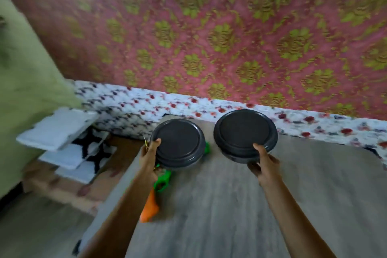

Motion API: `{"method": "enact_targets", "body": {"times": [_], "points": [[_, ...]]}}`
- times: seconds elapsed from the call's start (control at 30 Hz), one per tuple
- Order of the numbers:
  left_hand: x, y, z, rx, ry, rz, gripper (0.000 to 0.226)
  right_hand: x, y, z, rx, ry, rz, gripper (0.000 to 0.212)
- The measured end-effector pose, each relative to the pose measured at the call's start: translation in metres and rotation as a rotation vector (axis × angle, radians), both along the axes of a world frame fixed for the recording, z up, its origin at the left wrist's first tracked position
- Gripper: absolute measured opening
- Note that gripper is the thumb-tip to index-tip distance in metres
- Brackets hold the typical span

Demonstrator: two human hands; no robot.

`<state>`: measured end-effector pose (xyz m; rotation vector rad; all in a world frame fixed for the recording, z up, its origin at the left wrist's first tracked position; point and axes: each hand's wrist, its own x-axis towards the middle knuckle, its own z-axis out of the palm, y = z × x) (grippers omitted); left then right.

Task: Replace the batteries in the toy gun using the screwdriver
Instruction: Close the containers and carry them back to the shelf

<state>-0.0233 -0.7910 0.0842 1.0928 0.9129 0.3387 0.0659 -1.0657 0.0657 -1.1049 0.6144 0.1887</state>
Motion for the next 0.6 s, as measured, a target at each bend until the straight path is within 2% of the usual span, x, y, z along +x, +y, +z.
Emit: {"method": "enact_targets", "body": {"times": [0.07, 0.1, 0.3, 0.37, 0.5, 0.6], "points": [[-0.027, 0.042, 0.003, -0.026, -0.013, 0.047, 0.016, -0.016, 0.049, 0.003, 0.015, 0.007, 0.053, 0.037], [-0.037, 0.056, 0.005, -0.027, -0.021, 0.065, 0.013, -0.023, 0.065, 0.005, 0.028, 0.010, 0.069, 0.038], [-0.103, 0.140, 0.011, 0.021, -0.080, 0.172, 0.031, -0.059, 0.168, 0.015, 0.049, 0.005, 0.210, 0.033], [-0.118, 0.158, 0.013, 0.016, -0.075, 0.216, 0.030, -0.066, 0.191, 0.018, 0.039, 0.009, 0.252, 0.031], [-0.141, 0.177, 0.014, -0.004, -0.090, 0.318, 0.013, -0.074, 0.228, 0.022, -0.011, -0.001, 0.324, 0.025], [-0.160, 0.188, 0.013, -0.003, -0.085, 0.391, 0.024, -0.082, 0.251, 0.024, 0.012, -0.018, 0.374, 0.031]]}}
